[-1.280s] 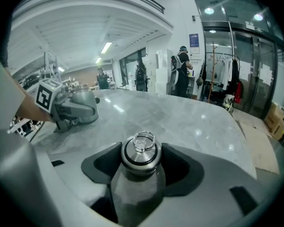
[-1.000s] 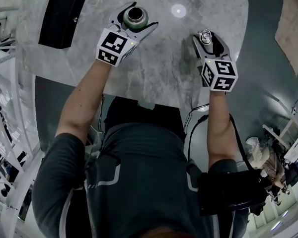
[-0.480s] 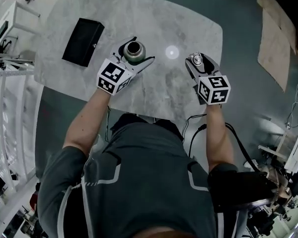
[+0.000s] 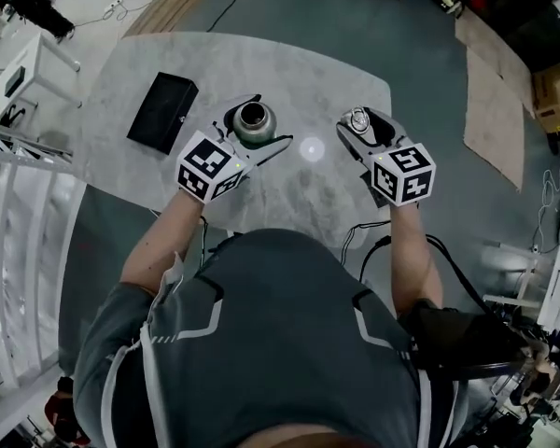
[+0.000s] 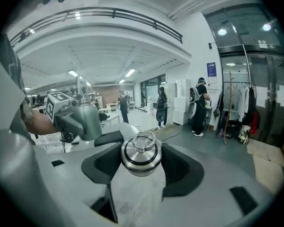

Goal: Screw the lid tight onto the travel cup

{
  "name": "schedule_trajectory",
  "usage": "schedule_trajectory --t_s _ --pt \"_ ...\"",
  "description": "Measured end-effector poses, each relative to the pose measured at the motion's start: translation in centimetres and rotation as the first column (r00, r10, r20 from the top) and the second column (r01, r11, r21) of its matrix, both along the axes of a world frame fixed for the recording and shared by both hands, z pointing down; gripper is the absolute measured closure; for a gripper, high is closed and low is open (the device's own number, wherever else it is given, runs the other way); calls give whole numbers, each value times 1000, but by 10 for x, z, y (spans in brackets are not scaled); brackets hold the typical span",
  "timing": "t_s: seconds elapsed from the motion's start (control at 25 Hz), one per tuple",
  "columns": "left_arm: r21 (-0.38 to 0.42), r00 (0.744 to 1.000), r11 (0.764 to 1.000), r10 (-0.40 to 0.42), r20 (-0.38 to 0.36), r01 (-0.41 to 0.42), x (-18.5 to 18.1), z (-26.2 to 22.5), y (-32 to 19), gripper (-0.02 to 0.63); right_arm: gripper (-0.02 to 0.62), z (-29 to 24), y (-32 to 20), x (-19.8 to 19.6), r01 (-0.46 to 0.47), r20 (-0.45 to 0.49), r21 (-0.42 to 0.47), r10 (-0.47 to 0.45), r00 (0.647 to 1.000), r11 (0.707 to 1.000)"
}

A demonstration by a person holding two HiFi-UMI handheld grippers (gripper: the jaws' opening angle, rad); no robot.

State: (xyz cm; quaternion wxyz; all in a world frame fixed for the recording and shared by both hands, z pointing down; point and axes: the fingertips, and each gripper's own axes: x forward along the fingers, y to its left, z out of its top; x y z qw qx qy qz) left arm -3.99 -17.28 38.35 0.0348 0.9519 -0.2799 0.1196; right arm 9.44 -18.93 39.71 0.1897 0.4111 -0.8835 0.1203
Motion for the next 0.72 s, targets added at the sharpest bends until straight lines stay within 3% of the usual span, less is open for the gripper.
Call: schedule_trajectory --t_s 0.24,0.4,0.72 --pt "19 999 999 34 21 -34 13 -25 13 204 318 -41 8 -6 50 28 41 -51 998 998" --pt "-1 993 995 103 55 -104 26 -28 21 204 318 -72 14 -23 113 73 47 -116 991 992" --pt "-12 973 976 216 83 -216 56 -36 44 204 318 -129 41 -68 338 112 94 -347 931 936"
